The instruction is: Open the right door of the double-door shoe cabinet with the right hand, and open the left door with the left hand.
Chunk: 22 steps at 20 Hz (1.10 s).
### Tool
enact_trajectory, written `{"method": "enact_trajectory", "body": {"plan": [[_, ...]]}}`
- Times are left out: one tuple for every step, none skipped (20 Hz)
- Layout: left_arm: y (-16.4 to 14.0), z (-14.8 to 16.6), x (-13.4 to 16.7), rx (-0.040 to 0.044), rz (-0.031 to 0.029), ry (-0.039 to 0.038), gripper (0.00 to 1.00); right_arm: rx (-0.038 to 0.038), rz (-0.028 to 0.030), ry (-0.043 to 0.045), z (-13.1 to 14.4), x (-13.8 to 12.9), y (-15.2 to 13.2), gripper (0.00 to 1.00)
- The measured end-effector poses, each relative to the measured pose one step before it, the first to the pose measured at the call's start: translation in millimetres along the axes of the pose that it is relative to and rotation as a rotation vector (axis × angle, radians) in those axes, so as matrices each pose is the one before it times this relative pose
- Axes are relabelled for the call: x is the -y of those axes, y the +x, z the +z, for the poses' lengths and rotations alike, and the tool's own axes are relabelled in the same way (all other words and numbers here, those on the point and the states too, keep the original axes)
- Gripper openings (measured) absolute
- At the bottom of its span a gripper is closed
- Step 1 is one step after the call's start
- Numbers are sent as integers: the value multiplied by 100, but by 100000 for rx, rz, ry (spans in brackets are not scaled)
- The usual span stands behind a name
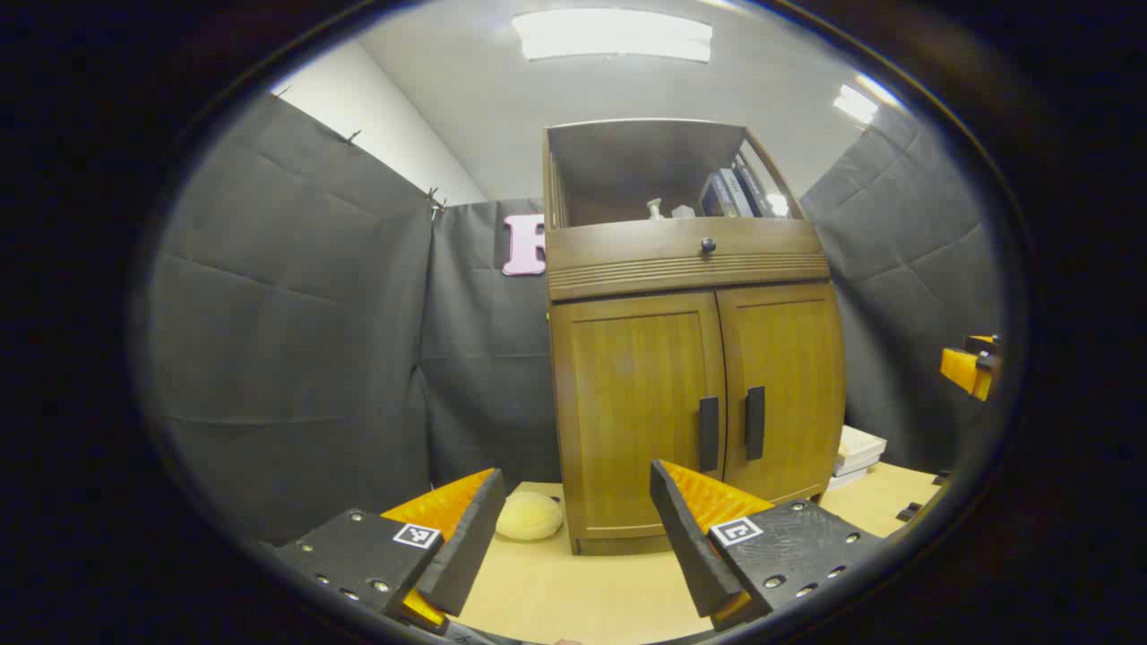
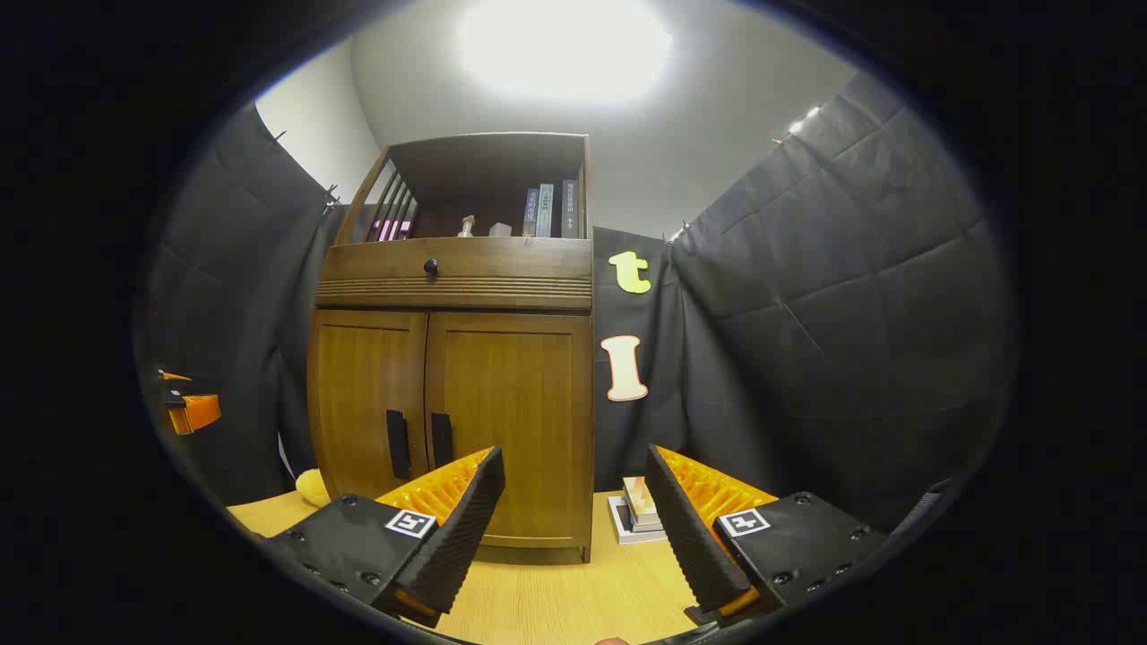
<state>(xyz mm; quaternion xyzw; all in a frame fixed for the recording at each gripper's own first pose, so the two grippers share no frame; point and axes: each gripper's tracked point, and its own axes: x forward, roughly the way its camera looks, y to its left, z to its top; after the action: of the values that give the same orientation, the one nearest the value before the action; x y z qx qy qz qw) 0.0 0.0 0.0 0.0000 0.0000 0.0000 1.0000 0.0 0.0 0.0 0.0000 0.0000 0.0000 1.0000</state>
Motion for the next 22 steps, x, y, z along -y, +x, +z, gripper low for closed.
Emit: {"method": "enact_trajectory", "body": {"plan": [[3, 124, -105, -148, 339, -57, 95, -153, -672, 180, -45, 200, -27, 99], [-71, -133, 52, -72, -40, -242, 95, -601, -552, 336, -214, 156, 78, 99], [-6, 121, 77, -61, -97, -209, 95, -961, -268, 569, -209, 57, 21, 99], [-155, -17, 137, 96, -25, 79, 95, -797, 31, 683, -267, -43, 59, 96], [-40, 159, -25, 132, -68, 275, 93, -852, 47, 682, -164, -9, 35, 99], [-100, 1, 65, 161, -5, 406, 93, -376, 96, 574, -91, -25, 138, 99], [5, 103, 100, 129, -24, 386, 93, -108, 103, 328, -10, -40, 54, 96], [1, -28, 151, 129, -110, 301, 95, -66, 60, 24, -4, -5, 198, 99], [-50, 147, 4, 10, -11, 247, 95, 222, 118, -86, 58, -41, 100, 98], [-24, -51, -79, 34, -14, 163, 95, 279, 272, -63, 105, -52, 48, 98], [77, -5, 77, 25, -89, 53, 95, 267, 400, -46, -8, -90, 123, 99], [33, 47, 97, -34, 95, 34, 95, 161, 381, 12, -37, -121, 154, 98], [17, 30, -61, 7, 193, -26, 95, 23, 636, 37, 63, -315, 216, 99], [-142, -1, -147, 77, 272, -32, 95, -38, 588, 74, 7, -269, 212, 98], [13, 151, -163, 65, 493, -45, 95, -51, 681, 72, -52, -219, 208, 98], [-96, -81, -181, 193, 527, -164, 95, -49, 802, 78, -88, -240, 257, 98], [-14, 164, -214, 59, 635, -268, 95, 3, 902, 61, 39, -383, 367, 96], [53, -66, -150, -56, 606, -294, 95, 41, 965, 88, 43, -427, 403, 99], [-60, -18, -267, -79, 641, -151, 95, -42, 998, 127, 76, -432, 487, 99], [-197, -44, -114, -29, 717, 123, 95, -16, 1105, 114, -28, -473, 529, 98], [-149, 101, -236, 129, 723, 332, 95, 65, 1075, 146, 104, -497, 536, 96], [-303, -9, -288, 204, 762, 528, 95, 262, 1096, 209, 121, -508, 560, 99]]}}
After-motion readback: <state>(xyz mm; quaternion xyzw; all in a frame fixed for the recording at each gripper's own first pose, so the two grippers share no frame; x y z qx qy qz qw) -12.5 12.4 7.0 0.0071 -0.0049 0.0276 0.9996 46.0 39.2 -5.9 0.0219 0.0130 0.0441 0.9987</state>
